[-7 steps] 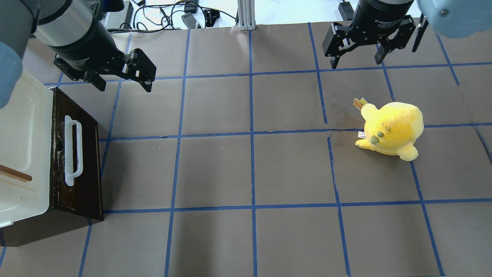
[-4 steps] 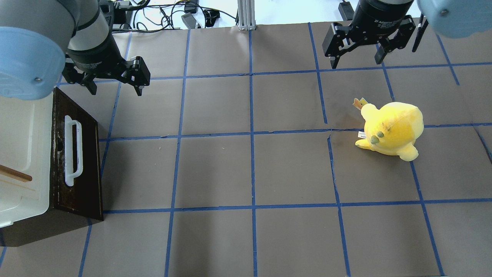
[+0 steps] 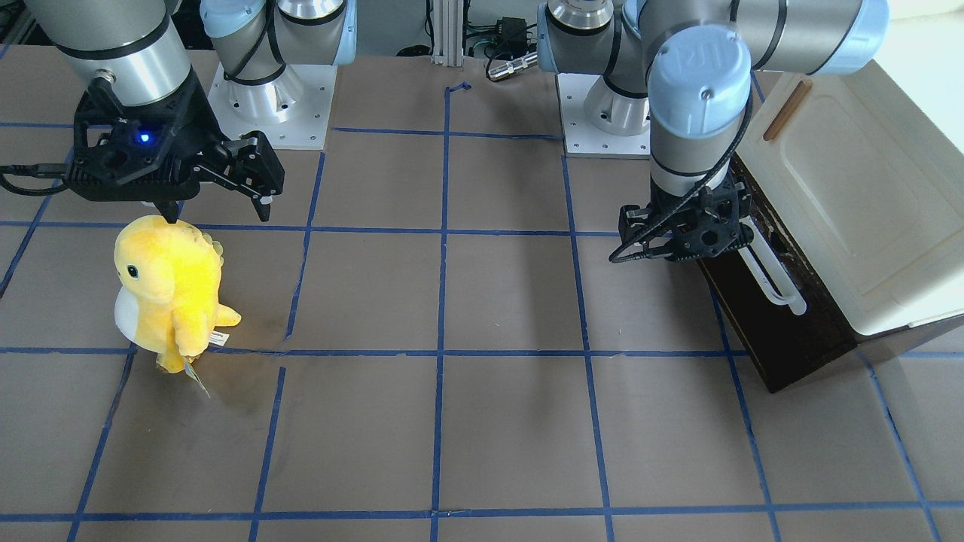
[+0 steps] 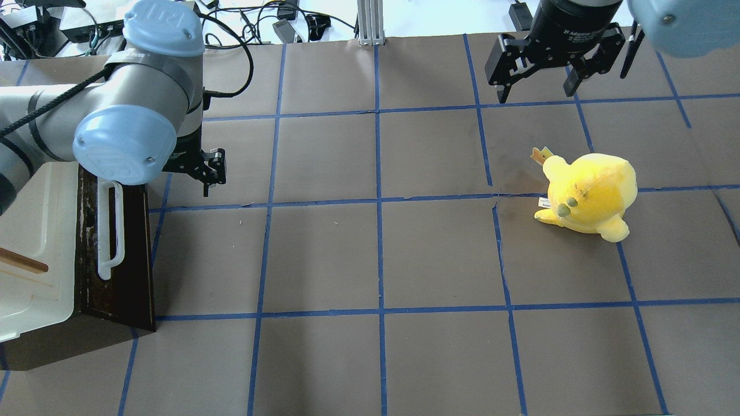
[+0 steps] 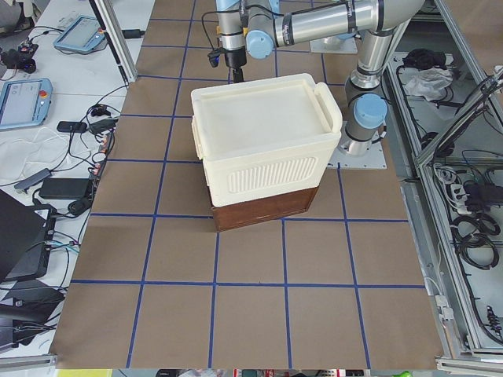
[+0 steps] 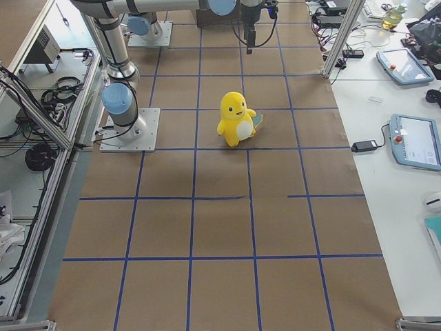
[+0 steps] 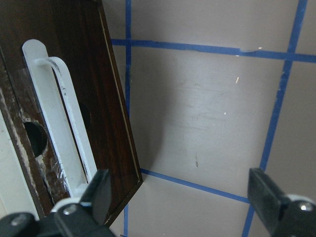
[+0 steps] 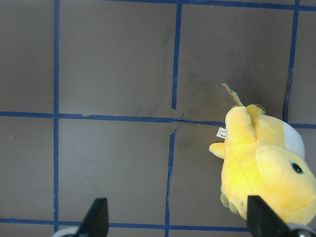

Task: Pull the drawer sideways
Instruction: 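Move the left gripper down toward the white handle of the wooden drawer, then lower the left gripper around the white bar handle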

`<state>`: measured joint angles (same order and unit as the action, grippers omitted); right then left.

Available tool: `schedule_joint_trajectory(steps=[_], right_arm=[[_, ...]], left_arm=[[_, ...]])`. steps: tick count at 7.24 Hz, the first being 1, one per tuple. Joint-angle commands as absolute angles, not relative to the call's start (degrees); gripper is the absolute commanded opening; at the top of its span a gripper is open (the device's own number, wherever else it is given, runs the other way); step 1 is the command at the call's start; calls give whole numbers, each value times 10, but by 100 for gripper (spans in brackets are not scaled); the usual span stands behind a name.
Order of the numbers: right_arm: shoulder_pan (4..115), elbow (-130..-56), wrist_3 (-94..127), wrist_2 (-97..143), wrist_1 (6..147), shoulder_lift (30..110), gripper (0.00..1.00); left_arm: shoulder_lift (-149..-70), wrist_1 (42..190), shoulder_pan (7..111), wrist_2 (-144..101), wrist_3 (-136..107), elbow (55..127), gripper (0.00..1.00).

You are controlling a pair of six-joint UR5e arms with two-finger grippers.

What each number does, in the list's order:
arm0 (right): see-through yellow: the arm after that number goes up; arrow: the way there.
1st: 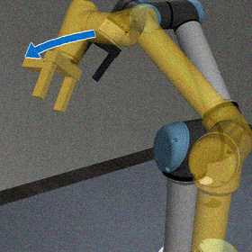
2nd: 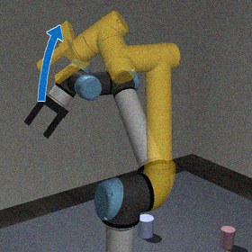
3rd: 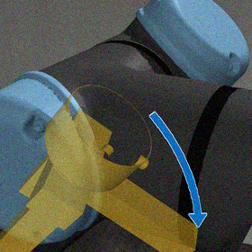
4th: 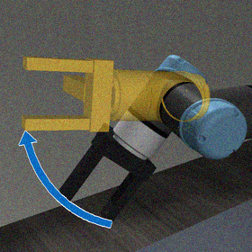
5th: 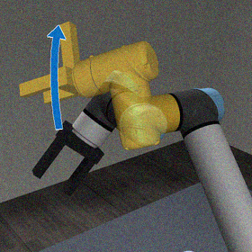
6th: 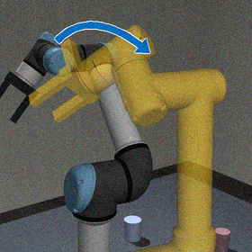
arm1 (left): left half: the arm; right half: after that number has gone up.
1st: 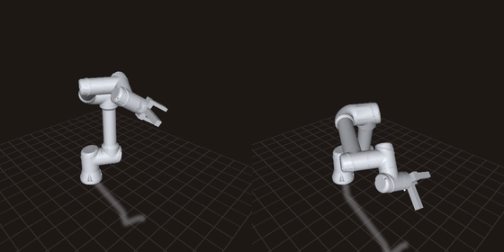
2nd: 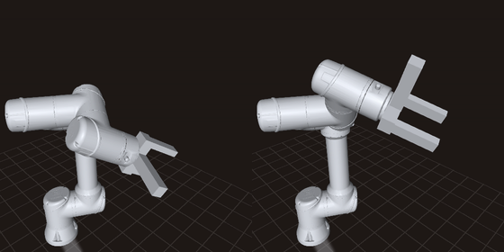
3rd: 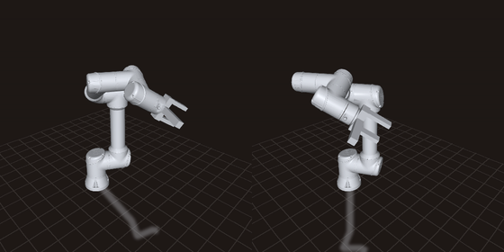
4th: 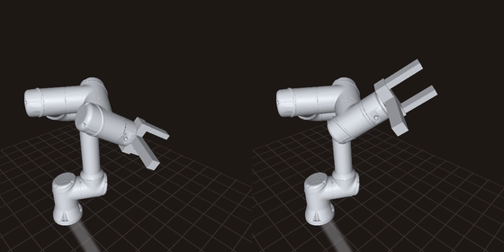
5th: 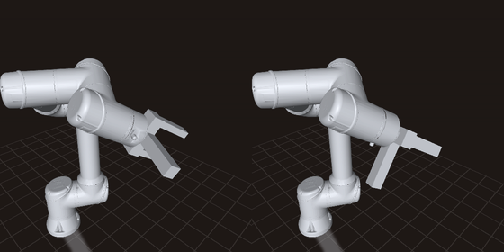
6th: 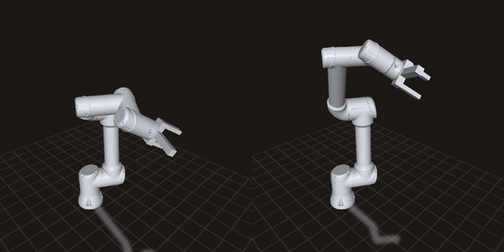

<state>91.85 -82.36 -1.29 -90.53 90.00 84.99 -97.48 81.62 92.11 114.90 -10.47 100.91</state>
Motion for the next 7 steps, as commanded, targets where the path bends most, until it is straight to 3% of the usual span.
schedule_joint_trajectory(steps=[1,7], right_arm=[[918,-824,-12,-905,900,850,100],[918,-824,-13,-905,900,850,100]], left_arm=[[-1003,813,921,1217,-119,1016,100],[-1075,839,923,1396,-159,1038,100]])
